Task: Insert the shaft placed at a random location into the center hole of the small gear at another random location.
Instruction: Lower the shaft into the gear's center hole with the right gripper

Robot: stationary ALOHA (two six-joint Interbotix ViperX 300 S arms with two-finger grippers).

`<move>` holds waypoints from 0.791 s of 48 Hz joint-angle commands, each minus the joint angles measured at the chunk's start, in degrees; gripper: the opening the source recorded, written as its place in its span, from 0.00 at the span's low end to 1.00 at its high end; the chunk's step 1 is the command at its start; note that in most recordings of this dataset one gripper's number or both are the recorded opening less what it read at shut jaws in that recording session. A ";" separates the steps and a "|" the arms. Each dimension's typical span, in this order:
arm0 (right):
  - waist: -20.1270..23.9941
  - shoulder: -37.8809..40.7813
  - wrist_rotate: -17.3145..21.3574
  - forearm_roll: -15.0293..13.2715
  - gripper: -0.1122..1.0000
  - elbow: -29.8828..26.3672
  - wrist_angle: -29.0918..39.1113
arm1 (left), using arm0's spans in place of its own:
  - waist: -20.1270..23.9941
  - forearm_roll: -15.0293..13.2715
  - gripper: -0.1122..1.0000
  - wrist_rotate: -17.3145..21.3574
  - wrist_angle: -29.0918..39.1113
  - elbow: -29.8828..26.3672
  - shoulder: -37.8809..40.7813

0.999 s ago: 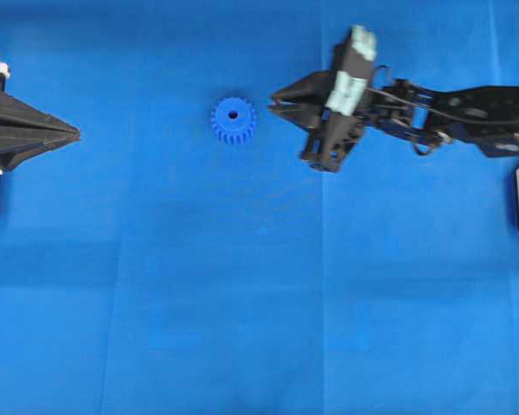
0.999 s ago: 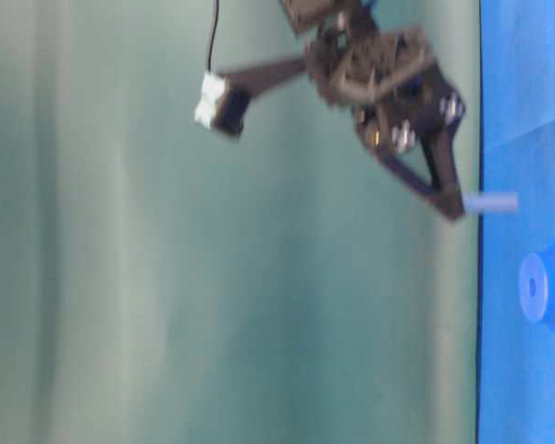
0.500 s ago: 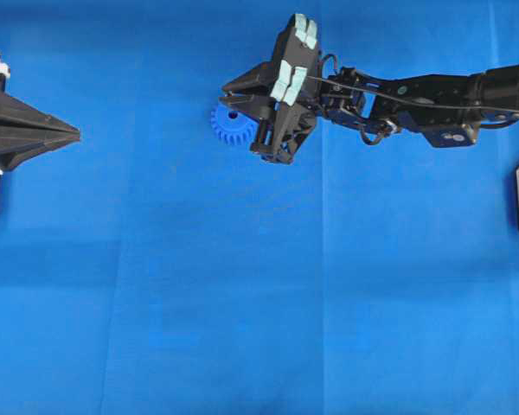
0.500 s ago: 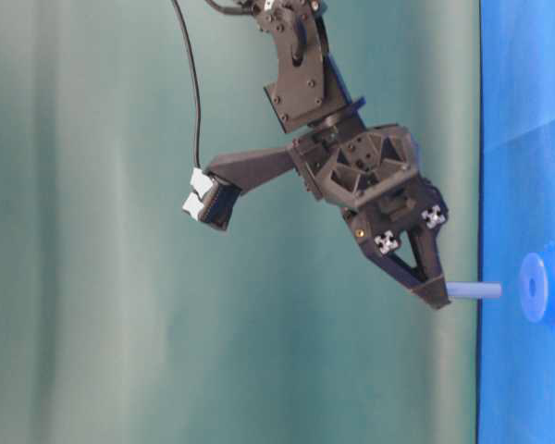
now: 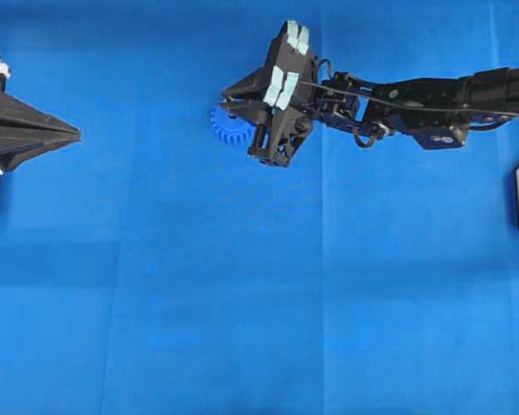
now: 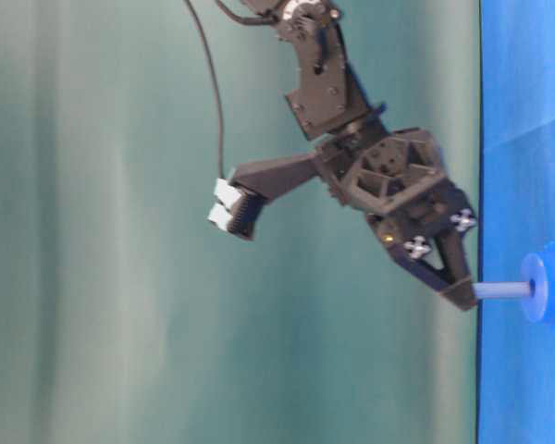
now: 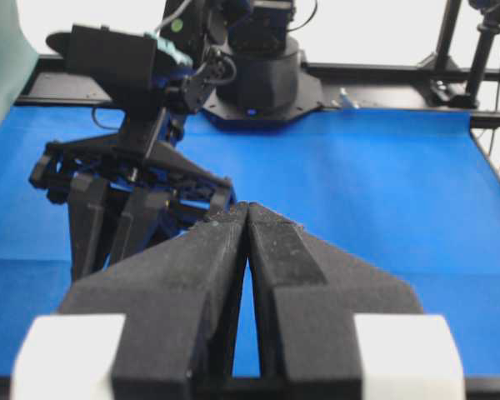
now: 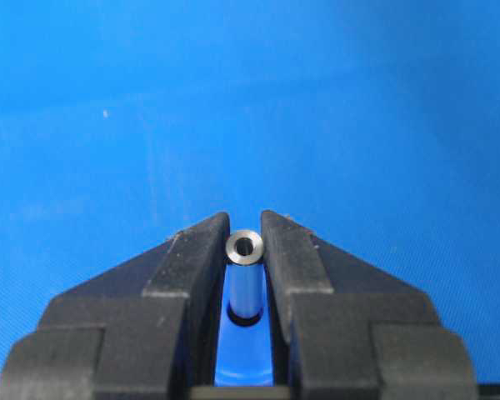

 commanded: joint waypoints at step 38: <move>-0.35 3.16 0.00 0.00 0.13 -1.49 -1.58 | 0.09 0.18 0.10 0.00 -0.26 -0.44 0.26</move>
